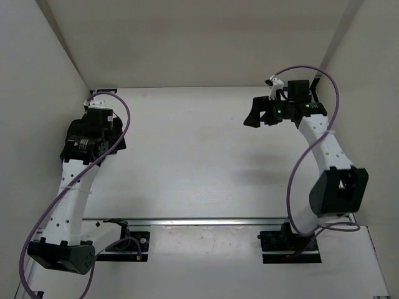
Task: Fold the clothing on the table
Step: Move the skirt to the center of the board
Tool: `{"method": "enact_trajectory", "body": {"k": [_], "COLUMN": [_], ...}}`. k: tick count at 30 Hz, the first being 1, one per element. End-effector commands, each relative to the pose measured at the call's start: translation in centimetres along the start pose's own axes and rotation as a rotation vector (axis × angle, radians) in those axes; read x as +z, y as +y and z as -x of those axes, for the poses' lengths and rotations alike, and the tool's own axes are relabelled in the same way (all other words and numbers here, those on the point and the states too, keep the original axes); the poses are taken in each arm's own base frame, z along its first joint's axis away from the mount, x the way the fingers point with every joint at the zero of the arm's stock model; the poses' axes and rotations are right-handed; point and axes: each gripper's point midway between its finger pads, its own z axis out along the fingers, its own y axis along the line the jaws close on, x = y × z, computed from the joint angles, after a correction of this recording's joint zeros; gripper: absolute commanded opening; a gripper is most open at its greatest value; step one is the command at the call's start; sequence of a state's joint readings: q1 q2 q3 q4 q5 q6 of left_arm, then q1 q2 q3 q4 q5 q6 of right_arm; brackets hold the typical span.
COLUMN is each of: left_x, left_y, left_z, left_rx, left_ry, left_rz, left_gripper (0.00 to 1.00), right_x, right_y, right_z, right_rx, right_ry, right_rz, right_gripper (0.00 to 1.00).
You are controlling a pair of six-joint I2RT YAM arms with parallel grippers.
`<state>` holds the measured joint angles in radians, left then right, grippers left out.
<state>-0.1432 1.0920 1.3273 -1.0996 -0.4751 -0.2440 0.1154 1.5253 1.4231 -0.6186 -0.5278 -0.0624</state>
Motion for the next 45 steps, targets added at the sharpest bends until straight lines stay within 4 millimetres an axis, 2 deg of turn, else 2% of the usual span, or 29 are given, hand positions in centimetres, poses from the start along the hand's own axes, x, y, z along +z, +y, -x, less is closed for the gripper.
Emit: {"method": "enact_trajectory", "body": {"k": [1,3,5,7,8,9,10,11,13,15,17,18,20,21,22,23,24,26,28,29,32,36,37,38,39,40,41,43,45], "left_x": [-0.1,0.4,1.3,2.4,2.9,4.0,4.9,6.0,7.5,8.8,9.5,10.4,11.1,11.3,11.7,11.8,12.1,13.0,12.7,12.1,10.8,9.8,9.7,9.8,9.5,9.7,9.9,10.6,10.9], "left_y": [3.2,4.7,6.5,8.3,9.1,9.7,10.5,10.7,9.9,9.2,11.0,10.8,12.6,12.6,12.3,12.2,11.3,9.8,9.0,8.7,7.7,9.5,9.0,7.5,7.4,5.2,5.0,4.8,6.0], "left_z": [-1.8,-2.3,-1.7,-0.9,0.3,0.6,0.1,0.2,1.6,2.7,3.4,3.0,2.2,2.0,1.4,1.2,0.6,-2.3,-4.1,-4.1,-6.0,-10.4,-11.4,-12.2,-11.9,-12.1,-12.9,-13.0,-13.1], "left_rx": [0.112,0.196,0.317,0.39,0.413,0.385,0.402,0.387,0.348,0.285,0.093,0.059,-0.066,-0.082,-0.069,-0.042,0.025,0.138,0.222,0.235,0.245,0.22,0.26,0.339,0.378,0.458,0.481,0.477,0.486], "left_ry": [0.015,0.021,0.02,0.039,0.025,0.016,0.05,0.055,0.027,0.017,0.015,0.041,0.062,0.066,0.079,0.08,0.101,0.167,0.18,0.161,0.131,0.188,0.185,0.175,0.145,0.102,0.107,0.078,0.084], "left_rz": [0.141,0.272,0.431,0.578,0.668,0.734,0.761,0.781,0.801,0.735,0.707,0.639,0.623,0.603,0.585,0.582,0.553,0.501,0.489,0.461,0.33,0.355,0.351,0.325,0.342,0.291,0.286,0.286,0.329], "left_gripper": [0.99,0.98,0.99,0.99,0.98,0.99,0.98,0.98,0.99,0.99,0.98,0.96,0.92,0.93,0.93,0.94,0.95,0.96,0.97,0.97,0.98,0.95,0.95,0.95,0.96,0.97,0.98,0.97,0.98], "right_x": [-0.7,-0.5,-0.2,0.0,0.0,-0.2,-0.4,-0.7,-2.4,-2.8,-3.3,-3.3,-4.1,-3.9,-4.3,-4.3,-4.2,-4.9,-5.7,-5.7,-5.2,-4.0,-3.6,-3.5,-3.6,-3.3,-2.8,-3.2,-2.9], "right_y": [0.6,-0.5,-0.9,-1.0,-1.2,-2.0,-2.3,-3.5,-5.9,-7.5,-8.8,-8.9,-9.5,-9.5,-9.7,-9.4,-9.6,-10.2,-11.0,-11.1,-11.6,-9.4,-8.8,-8.0,-7.3,-6.4,-5.5,-3.9,-4.0], "right_z": [2.0,1.8,1.2,0.5,0.0,-0.1,-0.1,0.0,0.5,-0.1,-1.0,-1.5,-2.3,-3.1,-3.0,-3.6,-4.3,-4.6,-5.2,-5.4,-7.0,-7.6,-7.9,-7.7,-7.6,-7.6,-7.6,-6.7,-6.5], "right_rx": [0.165,0.159,0.107,0.077,0.073,0.091,0.101,0.126,0.164,0.177,0.183,0.18,0.178,0.179,0.172,0.169,0.189,0.22,0.262,0.276,0.294,0.287,0.285,0.27,0.242,0.205,0.173,0.074,0.051], "right_ry": [-0.061,-0.066,-0.034,-0.006,0.015,0.018,0.018,0.007,-0.043,-0.058,-0.06,-0.054,-0.068,-0.067,-0.084,-0.086,-0.077,-0.094,-0.127,-0.137,-0.12,-0.1,-0.087,-0.077,-0.069,-0.051,-0.031,-0.003,0.051], "right_rz": [0.192,0.156,0.125,0.122,0.11,0.092,0.092,0.073,0.026,0.01,-0.007,-0.006,-0.021,-0.014,-0.027,-0.009,0.006,0.016,0.029,0.037,0.014,0.041,0.046,0.041,0.036,0.038,0.047,0.078,0.079], "right_gripper": [0.99,0.99,0.99,0.99,0.99,0.99,0.99,0.99,0.99,0.99,0.99,0.99,1.0,0.99,1.0,0.99,0.99,0.99,0.99,0.99,0.99,0.99,0.99,1.0,1.0,1.0,0.99,0.99,0.99]}}
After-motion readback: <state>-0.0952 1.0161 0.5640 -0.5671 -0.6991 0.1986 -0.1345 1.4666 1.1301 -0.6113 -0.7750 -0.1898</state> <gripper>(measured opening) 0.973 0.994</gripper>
